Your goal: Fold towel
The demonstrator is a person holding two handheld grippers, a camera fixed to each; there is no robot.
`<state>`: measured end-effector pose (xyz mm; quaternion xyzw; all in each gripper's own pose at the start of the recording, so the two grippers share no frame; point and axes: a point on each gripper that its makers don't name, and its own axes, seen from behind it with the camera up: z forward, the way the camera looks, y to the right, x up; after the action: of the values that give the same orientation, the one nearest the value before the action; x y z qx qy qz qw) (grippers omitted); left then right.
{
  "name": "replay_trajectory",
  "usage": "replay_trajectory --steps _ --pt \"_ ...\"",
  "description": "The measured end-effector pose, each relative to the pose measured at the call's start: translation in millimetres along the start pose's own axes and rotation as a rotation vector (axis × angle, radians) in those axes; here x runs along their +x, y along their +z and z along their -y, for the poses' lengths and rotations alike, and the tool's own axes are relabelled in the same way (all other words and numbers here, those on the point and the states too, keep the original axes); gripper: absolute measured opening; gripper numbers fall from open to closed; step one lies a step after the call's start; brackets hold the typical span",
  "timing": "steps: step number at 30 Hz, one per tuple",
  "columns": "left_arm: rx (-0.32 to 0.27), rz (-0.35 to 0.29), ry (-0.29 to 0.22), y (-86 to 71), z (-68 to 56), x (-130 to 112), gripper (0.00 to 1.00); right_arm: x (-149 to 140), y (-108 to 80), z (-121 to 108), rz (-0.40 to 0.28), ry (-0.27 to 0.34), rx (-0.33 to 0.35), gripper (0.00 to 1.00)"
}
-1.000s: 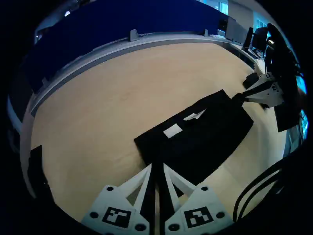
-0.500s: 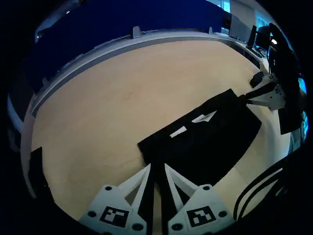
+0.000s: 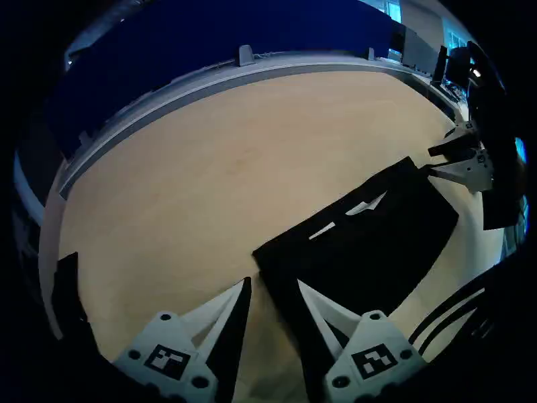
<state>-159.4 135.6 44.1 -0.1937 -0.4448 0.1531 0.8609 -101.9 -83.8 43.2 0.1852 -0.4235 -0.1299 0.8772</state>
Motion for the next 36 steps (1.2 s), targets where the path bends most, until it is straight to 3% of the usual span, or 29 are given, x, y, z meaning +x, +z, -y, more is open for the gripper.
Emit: replay_trajectory --steps 4,7,11,16,36 --pt "0.016 -0.008 -0.002 -0.4 5.7 3.6 0.61 7.2 -0.9 -3.3 -0.020 0.016 -0.009 0.75" --pt "0.033 -0.018 -0.002 -1.7 10.7 7.1 0.77 9.8 -1.6 -6.4 -0.031 0.023 -0.018 0.76" --pt "0.045 -0.029 -0.003 -4.4 15.6 11.0 0.89 11.3 -2.9 -8.1 -0.038 0.029 -0.022 0.77" --pt "0.050 -0.037 -0.011 -9.4 18.1 13.2 0.92 10.5 -6.1 -5.2 -0.042 0.032 -0.012 0.93" --pt "0.042 -0.036 -0.032 -22.2 16.0 4.8 0.94 -4.5 -23.2 1.2 -0.036 0.035 0.003 0.94"
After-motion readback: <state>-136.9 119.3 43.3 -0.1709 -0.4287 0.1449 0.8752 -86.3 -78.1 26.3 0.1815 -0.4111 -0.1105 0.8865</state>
